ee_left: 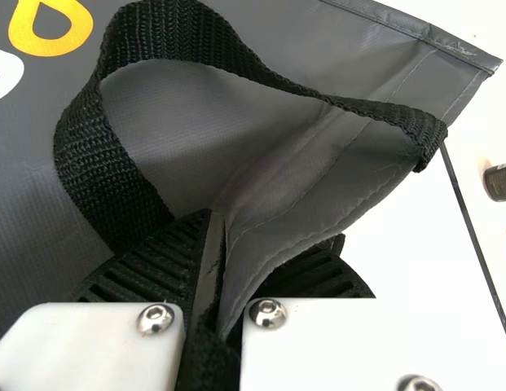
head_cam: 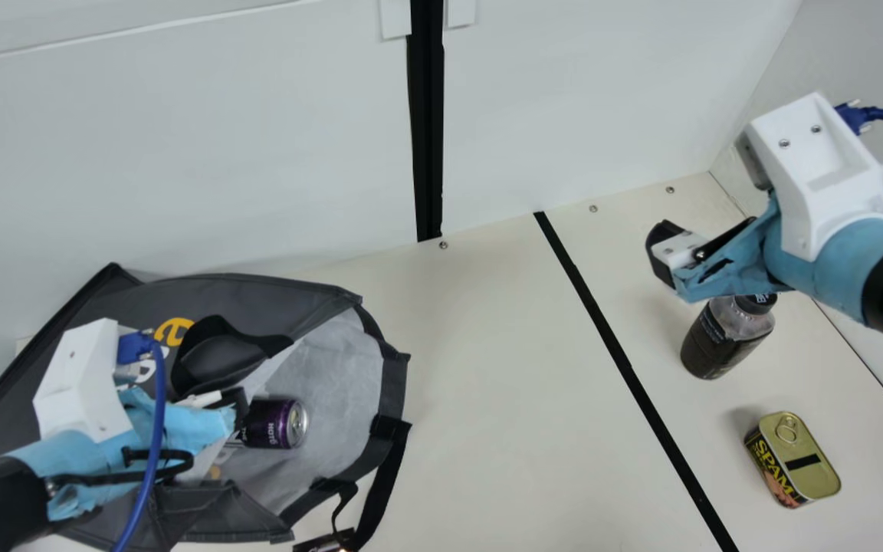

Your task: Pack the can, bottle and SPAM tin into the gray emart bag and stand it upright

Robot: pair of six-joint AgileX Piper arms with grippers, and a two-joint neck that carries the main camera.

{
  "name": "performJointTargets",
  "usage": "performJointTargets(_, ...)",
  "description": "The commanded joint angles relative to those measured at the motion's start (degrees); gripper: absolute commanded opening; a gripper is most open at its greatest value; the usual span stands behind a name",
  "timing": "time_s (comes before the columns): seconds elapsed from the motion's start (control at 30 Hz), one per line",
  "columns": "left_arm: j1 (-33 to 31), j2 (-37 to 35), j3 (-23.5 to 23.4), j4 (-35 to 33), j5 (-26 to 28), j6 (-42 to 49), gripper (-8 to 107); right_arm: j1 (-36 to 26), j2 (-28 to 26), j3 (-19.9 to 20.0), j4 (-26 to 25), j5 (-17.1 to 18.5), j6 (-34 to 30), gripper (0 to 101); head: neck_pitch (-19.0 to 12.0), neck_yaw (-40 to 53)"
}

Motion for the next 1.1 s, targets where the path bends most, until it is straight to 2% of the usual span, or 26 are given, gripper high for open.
performJointTargets(0.0, 0.0, 0.0, 0.0, 0.0, 0.0, 0.0, -8, -0.35, -0.37, -0.3, -1.05, 0.96, 1.55, 95, -1.3, -0.05)
performJointTargets(0.33, 0.0, 0.0, 0.0, 0.0, 0.0, 0.0, -8, -3.12, -2.12, -2.52, -3.51, 6.33, 4.6, 95, -1.3, -0.05)
performJointTargets(0.87, 0.0, 0.0, 0.0, 0.0, 0.0, 0.0, -8, -9.05, -2.58, -9.29, -1.43, 15.91, 3.23, 95, -1.3, -0.05)
performJointTargets(1.07, 0.0, 0.0, 0.0, 0.0, 0.0, 0.0, -8, -10.76, -3.17, -8.17, -1.26, 16.18, 2.86, 95, -1.3, -0.05)
